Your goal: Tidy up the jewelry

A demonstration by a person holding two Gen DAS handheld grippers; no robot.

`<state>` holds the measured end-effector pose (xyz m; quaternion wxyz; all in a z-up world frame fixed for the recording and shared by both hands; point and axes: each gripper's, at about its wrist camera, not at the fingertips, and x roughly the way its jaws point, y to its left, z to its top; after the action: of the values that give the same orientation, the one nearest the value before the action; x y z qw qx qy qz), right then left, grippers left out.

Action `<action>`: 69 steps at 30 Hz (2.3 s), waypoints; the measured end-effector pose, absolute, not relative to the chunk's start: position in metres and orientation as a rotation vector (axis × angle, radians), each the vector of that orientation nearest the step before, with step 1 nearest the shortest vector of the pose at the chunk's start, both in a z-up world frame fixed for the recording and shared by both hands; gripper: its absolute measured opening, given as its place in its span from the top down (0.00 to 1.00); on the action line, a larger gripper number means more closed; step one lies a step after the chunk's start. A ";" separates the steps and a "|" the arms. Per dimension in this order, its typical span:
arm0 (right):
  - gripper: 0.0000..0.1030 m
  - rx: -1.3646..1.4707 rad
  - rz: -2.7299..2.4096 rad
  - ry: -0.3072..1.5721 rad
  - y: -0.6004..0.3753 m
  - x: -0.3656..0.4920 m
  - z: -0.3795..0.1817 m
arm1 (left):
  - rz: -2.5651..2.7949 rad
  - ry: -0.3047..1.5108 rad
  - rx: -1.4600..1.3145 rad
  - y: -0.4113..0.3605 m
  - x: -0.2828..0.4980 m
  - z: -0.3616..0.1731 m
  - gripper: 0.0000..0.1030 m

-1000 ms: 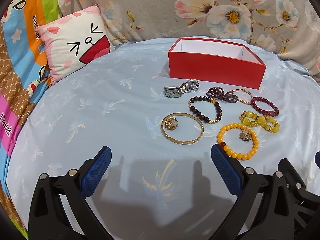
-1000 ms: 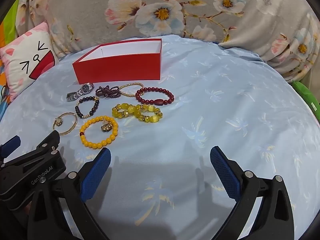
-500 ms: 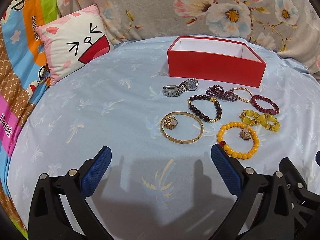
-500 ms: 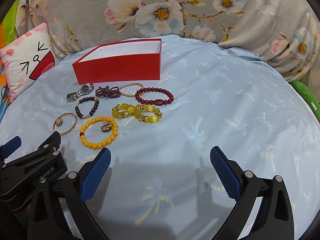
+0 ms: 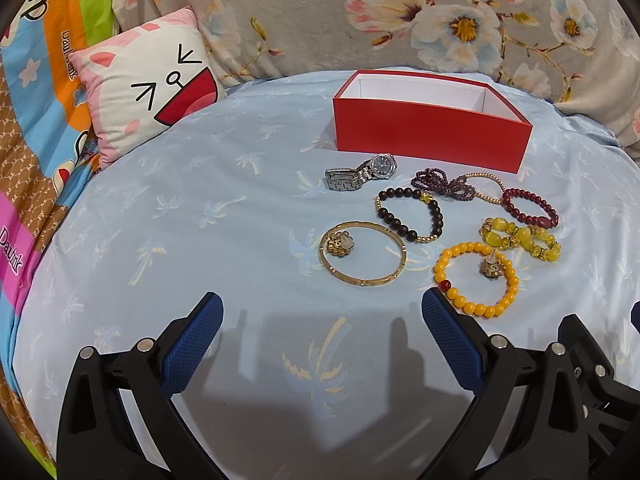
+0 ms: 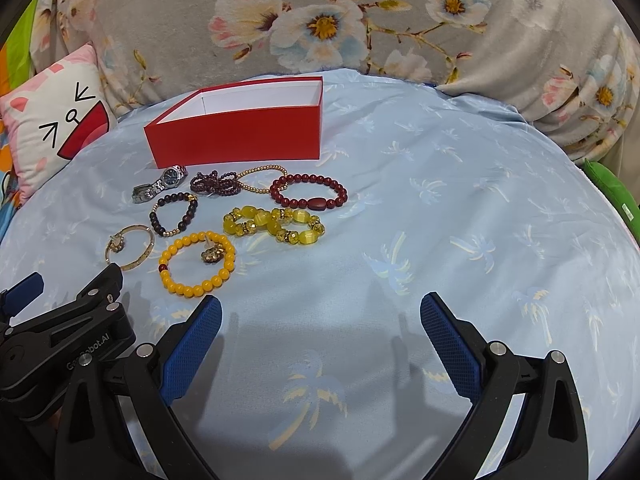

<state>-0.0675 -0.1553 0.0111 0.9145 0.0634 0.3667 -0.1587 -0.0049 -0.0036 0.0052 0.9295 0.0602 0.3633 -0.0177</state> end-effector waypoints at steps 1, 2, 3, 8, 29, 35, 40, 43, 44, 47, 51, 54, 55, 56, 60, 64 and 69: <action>0.07 0.131 -0.326 0.756 -0.155 -0.068 0.011 | -0.036 0.743 0.124 -0.004 -0.005 0.005 0.08; 0.07 0.132 -0.326 0.756 -0.155 -0.068 0.011 | -0.036 0.743 0.124 -0.004 -0.005 0.005 0.08; 0.07 0.131 -0.327 0.755 -0.155 -0.068 0.011 | -0.034 0.742 0.124 -0.003 -0.005 0.005 0.08; 0.07 0.131 -0.327 0.755 -0.156 -0.068 0.011 | -0.034 0.743 0.125 -0.005 -0.006 0.006 0.08; 0.07 0.132 -0.326 0.757 -0.156 -0.067 0.010 | -0.032 0.741 0.127 -0.004 -0.006 0.006 0.08; 0.07 0.134 -0.327 0.756 -0.156 -0.068 0.010 | -0.035 0.740 0.126 -0.004 -0.006 0.006 0.08; 0.07 0.149 -0.328 0.762 -0.160 -0.068 0.008 | -0.066 0.739 0.110 -0.001 -0.005 0.007 0.08; 0.07 0.148 -0.330 0.765 -0.160 -0.068 0.008 | -0.073 0.723 0.096 0.002 -0.007 0.010 0.08; 0.07 0.143 -0.329 0.768 -0.160 -0.068 0.008 | -0.077 0.720 0.087 0.003 -0.008 0.010 0.07; 0.07 0.125 -0.319 0.773 -0.158 -0.068 0.008 | -0.071 0.726 0.081 0.009 -0.006 0.010 0.07; 0.07 0.123 -0.315 0.775 -0.159 -0.069 0.009 | -0.074 0.753 0.070 0.022 0.002 0.009 0.07; 0.07 0.140 -0.311 0.789 -0.164 -0.066 0.009 | -0.101 0.761 0.052 0.024 0.012 0.012 0.07; 0.07 0.152 -0.307 0.793 -0.167 -0.065 0.009 | -0.116 0.766 0.055 0.021 0.014 0.012 0.07; 0.07 0.165 -0.303 0.799 -0.169 -0.064 0.009 | -0.129 0.775 0.062 0.018 0.017 0.010 0.07; 0.07 0.183 -0.304 0.809 -0.176 -0.060 0.010 | -0.150 0.806 0.095 0.003 0.033 0.003 0.07; 0.07 0.193 -0.306 0.811 -0.180 -0.058 0.010 | -0.146 0.839 0.088 0.000 0.046 -0.005 0.08; 0.07 0.197 -0.300 0.813 -0.180 -0.055 0.011 | -0.170 0.887 0.068 0.001 0.052 -0.013 0.17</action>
<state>-0.0551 -0.1804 0.0107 0.9028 0.0954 0.3934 -0.1451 0.0522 0.0010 -0.0131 0.8992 0.0326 0.4285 -0.0823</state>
